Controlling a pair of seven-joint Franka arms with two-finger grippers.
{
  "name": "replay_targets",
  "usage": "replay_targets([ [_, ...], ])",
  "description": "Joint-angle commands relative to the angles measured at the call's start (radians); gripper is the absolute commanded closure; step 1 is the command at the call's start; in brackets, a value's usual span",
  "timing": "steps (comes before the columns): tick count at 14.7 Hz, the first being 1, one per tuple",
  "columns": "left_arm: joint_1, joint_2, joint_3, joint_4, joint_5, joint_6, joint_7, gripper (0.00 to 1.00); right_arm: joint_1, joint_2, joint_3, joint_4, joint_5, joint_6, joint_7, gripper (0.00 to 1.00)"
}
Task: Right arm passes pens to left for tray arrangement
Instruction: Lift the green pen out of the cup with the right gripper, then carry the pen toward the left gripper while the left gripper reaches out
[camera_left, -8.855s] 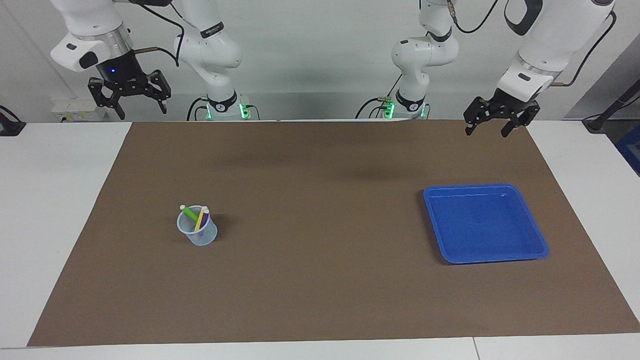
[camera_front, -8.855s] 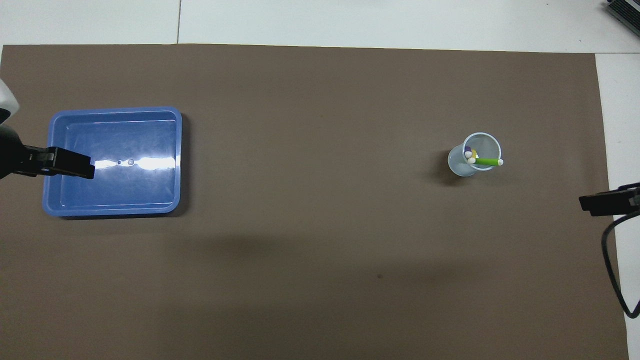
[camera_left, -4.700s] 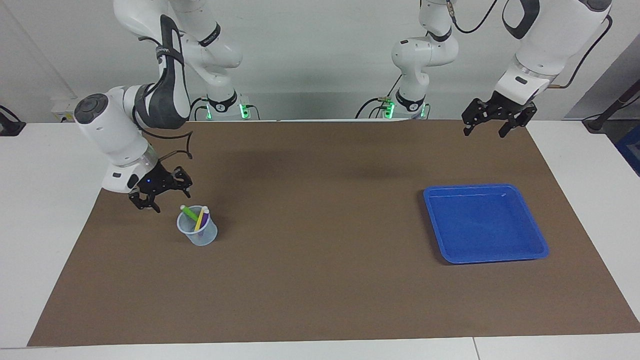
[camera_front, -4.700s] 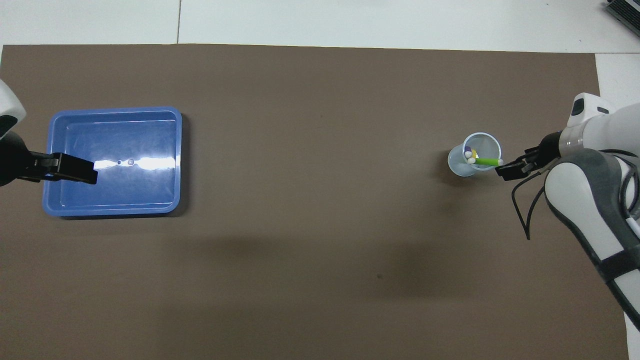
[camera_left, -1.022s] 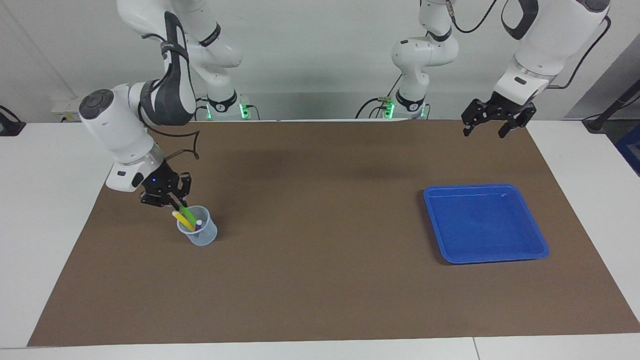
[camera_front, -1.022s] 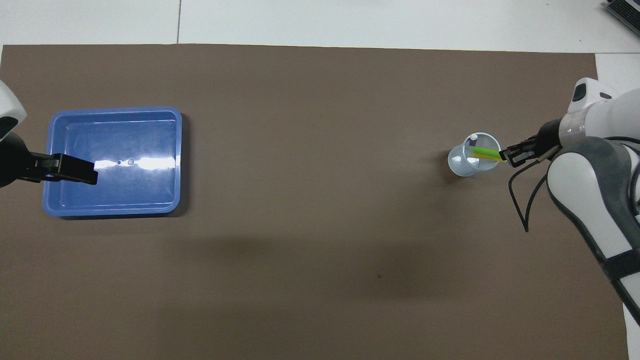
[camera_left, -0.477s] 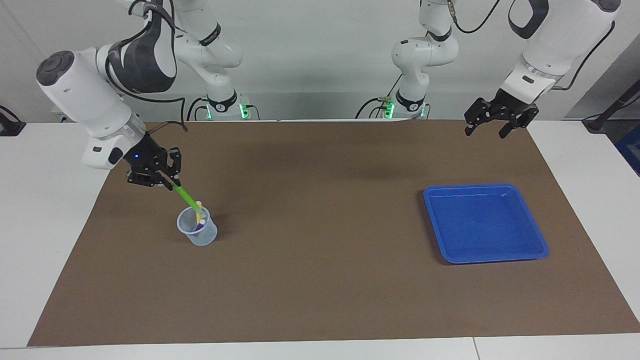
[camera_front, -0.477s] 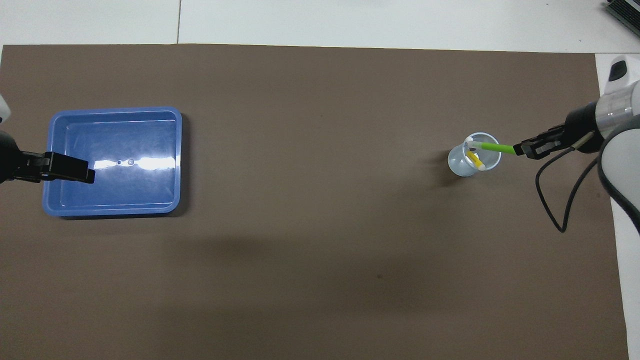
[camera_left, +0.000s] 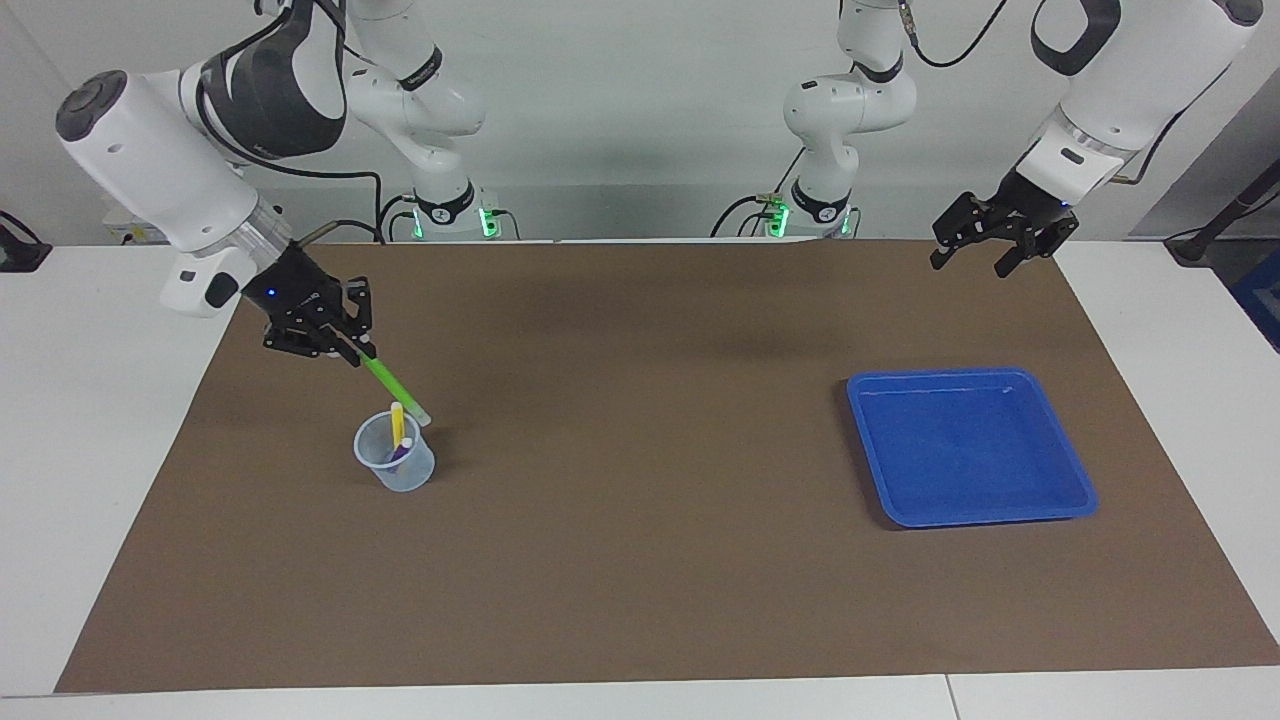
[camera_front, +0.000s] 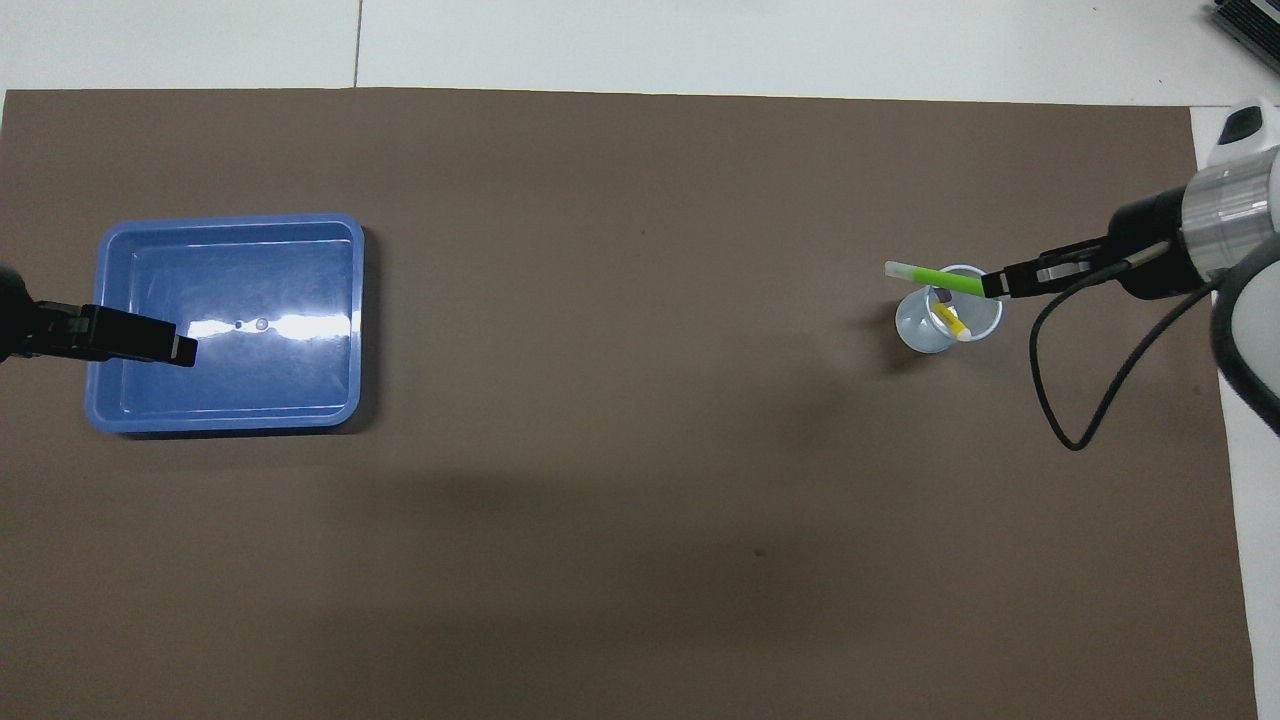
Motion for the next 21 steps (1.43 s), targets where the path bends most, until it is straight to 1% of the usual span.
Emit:
replay_targets([
  [1, -0.004, -0.033, 0.003, -0.062, -0.022, 0.127, 0.222, 0.01, 0.073, 0.001, 0.019, 0.002, 0.039, 0.07, 0.164, 0.87],
  [2, -0.004, -0.042, 0.001, -0.096, -0.02, 0.174, 0.273, 0.01, 0.113, 0.002, 0.019, 0.0, 0.046, 0.106, 0.236, 0.87],
  [3, -0.007, -0.051, 0.001, -0.113, -0.022, 0.186, 0.282, 0.01, 0.154, 0.007, 0.019, -0.003, 0.047, 0.145, 0.318, 0.87],
  [6, -0.031, -0.056, -0.006, -0.127, -0.025, 0.208, 0.287, 0.02, 0.278, 0.025, 0.019, -0.008, 0.047, 0.286, 0.539, 0.87],
  [7, -0.033, -0.059, -0.008, -0.154, -0.044, 0.234, 0.289, 0.02, 0.317, 0.039, 0.019, -0.012, 0.047, 0.336, 0.612, 0.87],
  [8, -0.034, -0.076, -0.008, -0.185, -0.092, 0.267, 0.298, 0.02, 0.349, 0.05, 0.019, -0.015, 0.047, 0.382, 0.67, 0.87],
  [9, -0.036, -0.08, -0.008, -0.212, -0.126, 0.296, 0.34, 0.02, 0.38, 0.068, 0.019, -0.015, 0.047, 0.425, 0.721, 0.87],
  [12, -0.047, -0.088, -0.008, -0.245, -0.163, 0.35, 0.489, 0.03, 0.47, 0.129, 0.019, -0.015, 0.047, 0.571, 0.837, 0.87],
  [14, -0.047, -0.085, -0.006, -0.249, -0.2, 0.379, 0.58, 0.03, 0.483, 0.139, 0.019, -0.014, 0.047, 0.582, 0.852, 0.87],
  [16, -0.056, -0.08, -0.006, -0.29, -0.235, 0.445, 0.64, 0.04, 0.481, 0.139, 0.02, -0.014, 0.047, 0.573, 0.85, 0.87],
  [17, -0.059, -0.077, -0.005, -0.309, -0.271, 0.461, 0.638, 0.06, 0.481, 0.139, 0.023, -0.014, 0.049, 0.565, 0.85, 0.87],
  [18, -0.059, -0.065, -0.002, -0.312, -0.308, 0.467, 0.637, 0.08, 0.481, 0.139, 0.023, -0.012, 0.052, 0.552, 0.852, 0.87],
  [19, -0.054, -0.042, -0.002, -0.311, -0.318, 0.479, 0.644, 0.08, 0.481, 0.137, 0.023, -0.009, 0.072, 0.541, 0.847, 0.87],
  [20, -0.056, -0.021, -0.003, -0.309, -0.319, 0.508, 0.672, 0.08, 0.481, 0.137, 0.023, -0.008, 0.069, 0.523, 0.835, 0.87],
  [21, -0.06, -0.008, -0.003, -0.308, -0.322, 0.536, 0.74, 0.08, 0.481, 0.136, 0.022, -0.005, 0.058, 0.495, 0.807, 0.87],
])
